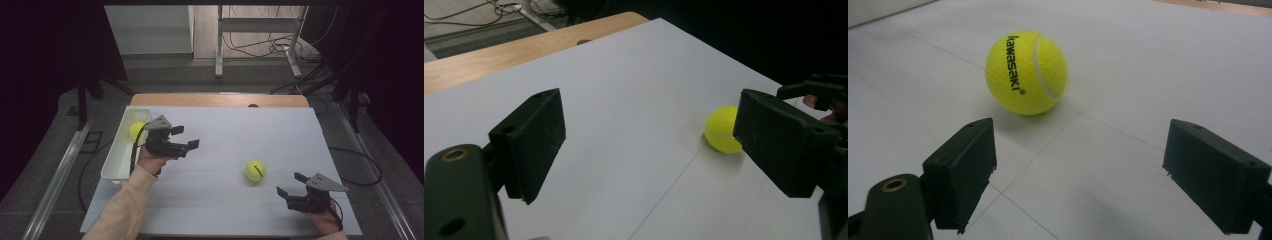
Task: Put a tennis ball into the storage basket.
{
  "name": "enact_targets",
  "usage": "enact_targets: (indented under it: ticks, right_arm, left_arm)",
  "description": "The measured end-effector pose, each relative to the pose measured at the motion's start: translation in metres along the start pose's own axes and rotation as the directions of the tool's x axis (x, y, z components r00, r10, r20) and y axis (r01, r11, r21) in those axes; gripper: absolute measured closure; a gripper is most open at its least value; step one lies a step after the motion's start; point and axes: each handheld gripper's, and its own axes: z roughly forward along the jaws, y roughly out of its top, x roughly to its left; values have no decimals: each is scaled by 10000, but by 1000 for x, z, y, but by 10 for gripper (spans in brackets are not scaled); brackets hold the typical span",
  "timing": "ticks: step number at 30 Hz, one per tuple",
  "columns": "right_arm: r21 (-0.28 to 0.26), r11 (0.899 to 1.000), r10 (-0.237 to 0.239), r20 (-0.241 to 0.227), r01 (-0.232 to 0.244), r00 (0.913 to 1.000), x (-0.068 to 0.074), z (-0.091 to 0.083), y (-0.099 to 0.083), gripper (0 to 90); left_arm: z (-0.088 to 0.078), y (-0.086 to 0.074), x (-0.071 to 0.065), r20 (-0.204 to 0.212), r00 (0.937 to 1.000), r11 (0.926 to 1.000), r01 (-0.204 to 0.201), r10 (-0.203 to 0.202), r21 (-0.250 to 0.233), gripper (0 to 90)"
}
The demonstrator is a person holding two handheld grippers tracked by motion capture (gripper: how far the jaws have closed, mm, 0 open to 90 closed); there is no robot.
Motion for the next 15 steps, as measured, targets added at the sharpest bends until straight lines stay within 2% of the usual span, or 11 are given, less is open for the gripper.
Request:
enact_targets:
  ticks: [6,15]
  right_arm:
    - [77,9999,-123,-1,123,9999,1,0,0,142]
    - [55,10000,4,38,-4,10000,-2,-4,-2,142]
  left_arm:
    - [9,-1,-11,243,9994,9994,-261,256,220,143]
    - [29,-1,-21,566,9975,9978,-446,418,500,143]
